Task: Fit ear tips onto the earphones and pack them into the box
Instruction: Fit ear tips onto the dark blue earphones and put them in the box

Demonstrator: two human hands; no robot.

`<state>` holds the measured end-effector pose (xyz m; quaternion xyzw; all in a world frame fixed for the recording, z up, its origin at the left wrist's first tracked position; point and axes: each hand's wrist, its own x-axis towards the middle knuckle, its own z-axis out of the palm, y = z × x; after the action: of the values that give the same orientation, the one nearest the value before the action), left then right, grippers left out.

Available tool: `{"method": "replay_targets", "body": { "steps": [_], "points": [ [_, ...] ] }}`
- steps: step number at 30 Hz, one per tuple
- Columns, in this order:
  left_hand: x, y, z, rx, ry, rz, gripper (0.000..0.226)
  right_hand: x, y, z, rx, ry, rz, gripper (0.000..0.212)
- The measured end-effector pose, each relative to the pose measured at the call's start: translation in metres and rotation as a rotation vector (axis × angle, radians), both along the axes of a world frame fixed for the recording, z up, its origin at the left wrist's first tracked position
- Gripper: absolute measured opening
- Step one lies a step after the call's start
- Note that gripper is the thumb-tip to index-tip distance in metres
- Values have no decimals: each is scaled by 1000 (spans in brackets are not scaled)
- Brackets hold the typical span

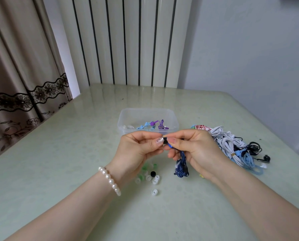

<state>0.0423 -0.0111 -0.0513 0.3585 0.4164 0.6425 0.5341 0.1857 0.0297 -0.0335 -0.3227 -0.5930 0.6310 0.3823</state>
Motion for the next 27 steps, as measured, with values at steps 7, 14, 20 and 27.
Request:
{"method": "replay_targets", "body": {
  "steps": [7, 14, 20, 27],
  "points": [
    [-1, 0, -2, 186, 222, 71, 13, -1, 0, -1, -64, -11, -35, 10],
    [-13, 2, 7, 117, 256, 41, 13, -2, 4, 20, 100, -177, -112, 11],
    [-39, 11, 9, 17, 194, 137, 10, -24, 36, 81, 311, -246, -154, 12],
    [-58, 13, -1, -191, 475, -15, 12, -72, 68, 101, 322, -274, -185, 14]
  ]
}}
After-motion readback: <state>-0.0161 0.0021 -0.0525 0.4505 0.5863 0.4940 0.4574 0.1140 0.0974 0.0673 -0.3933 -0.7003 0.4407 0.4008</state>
